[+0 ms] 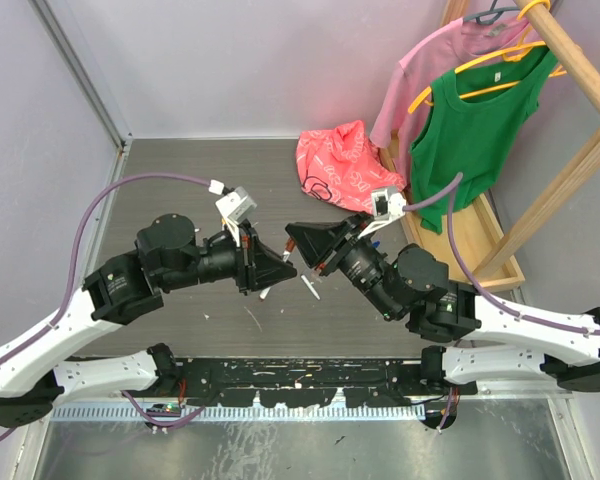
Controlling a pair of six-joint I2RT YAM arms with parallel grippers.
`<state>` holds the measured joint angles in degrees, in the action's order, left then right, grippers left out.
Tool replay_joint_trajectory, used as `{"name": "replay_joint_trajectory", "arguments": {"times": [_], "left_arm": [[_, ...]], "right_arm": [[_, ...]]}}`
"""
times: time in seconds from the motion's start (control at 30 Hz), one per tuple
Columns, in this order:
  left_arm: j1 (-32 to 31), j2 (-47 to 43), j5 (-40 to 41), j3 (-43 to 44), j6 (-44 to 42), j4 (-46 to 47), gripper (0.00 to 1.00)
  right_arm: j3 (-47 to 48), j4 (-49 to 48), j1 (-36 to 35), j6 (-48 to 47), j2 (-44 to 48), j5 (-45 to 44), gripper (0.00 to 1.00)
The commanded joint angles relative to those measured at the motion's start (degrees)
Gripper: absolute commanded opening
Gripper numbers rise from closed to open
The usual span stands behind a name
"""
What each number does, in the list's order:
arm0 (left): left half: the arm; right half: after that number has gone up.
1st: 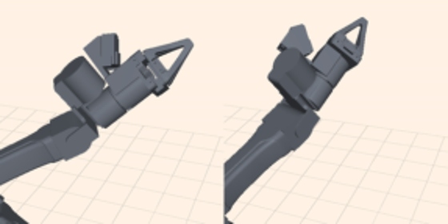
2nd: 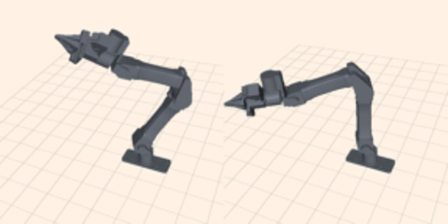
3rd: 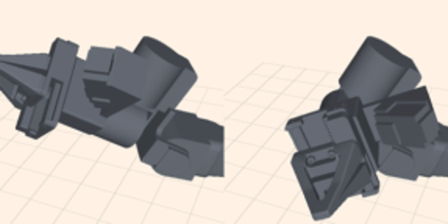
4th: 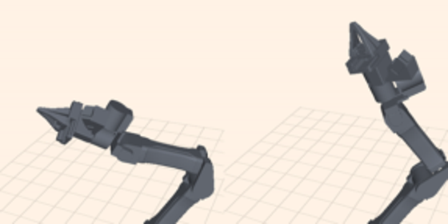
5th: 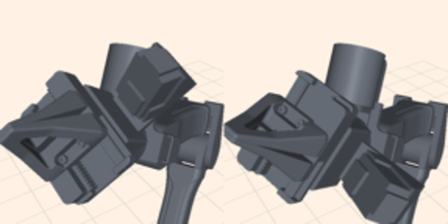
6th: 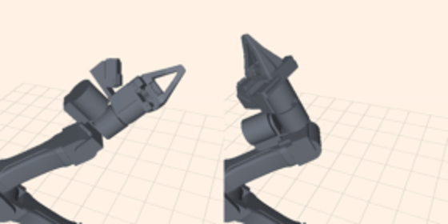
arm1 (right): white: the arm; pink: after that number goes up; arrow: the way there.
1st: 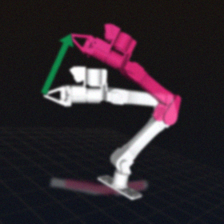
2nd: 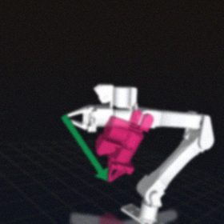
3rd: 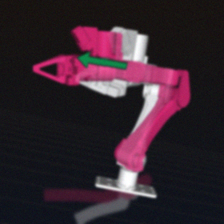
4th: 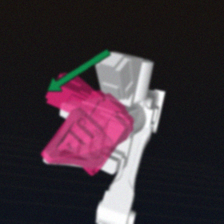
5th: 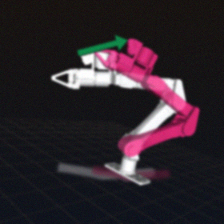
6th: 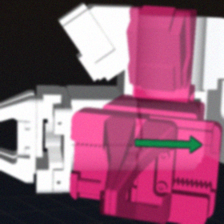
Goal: Insert the pens into the pen caps
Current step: Press the pen cap onto the pen, then place the pen at the center of the board.
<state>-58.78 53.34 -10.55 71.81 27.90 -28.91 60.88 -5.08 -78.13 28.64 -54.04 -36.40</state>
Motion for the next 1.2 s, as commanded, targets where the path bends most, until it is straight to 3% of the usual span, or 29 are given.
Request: {"name": "replay_joint_trajectory", "arguments": {"times": [0.0, 0.2, 0.33, 0.6, 0.73, 0.93, 1.17], "left_arm": [[2.3, -0.8, 5.9, -0.5, 2.6, 15.2, 0.00], [2.3, -1.3, 7.6, -2.0, 1.2, 10.0, 0.00], [2.3, -3.9, 10.7, -5.5, 0.1, 6.5, 0.00], [2.3, -5.5, 19.1, -9.0, 0.2, -3.4, 0.00], [2.4, -3.3, 21.7, -10.0, 0.7, -7.5, 0.00], [2.7, -2.9, 26.2, -13.2, 2.5, -8.0, 0.00], [6.9, -0.9, 27.0, -15.2, 4.5, -7.7, 0.00]], "right_arm": [[3.1, 9.8, -1.4, -6.9, -0.6, 6.8, 0.24], [2.5, 6.2, -1.4, -7.4, 3.4, 0.8, 0.47], [0.7, 6.4, -1.4, -7.7, 6.7, -1.7, 0.54], [-1.9, 19.3, -1.4, -0.1, 8.0, -10.4, 0.57], [-0.1, 28.1, -0.7, 3.7, 3.6, -11.7, 0.67], [1.8, 35.3, 6.5, 5.2, -5.2, -0.9, 0.81], [-7.3, 28.3, 19.9, 5.0, -8.5, 18.9, 0.95]]}}
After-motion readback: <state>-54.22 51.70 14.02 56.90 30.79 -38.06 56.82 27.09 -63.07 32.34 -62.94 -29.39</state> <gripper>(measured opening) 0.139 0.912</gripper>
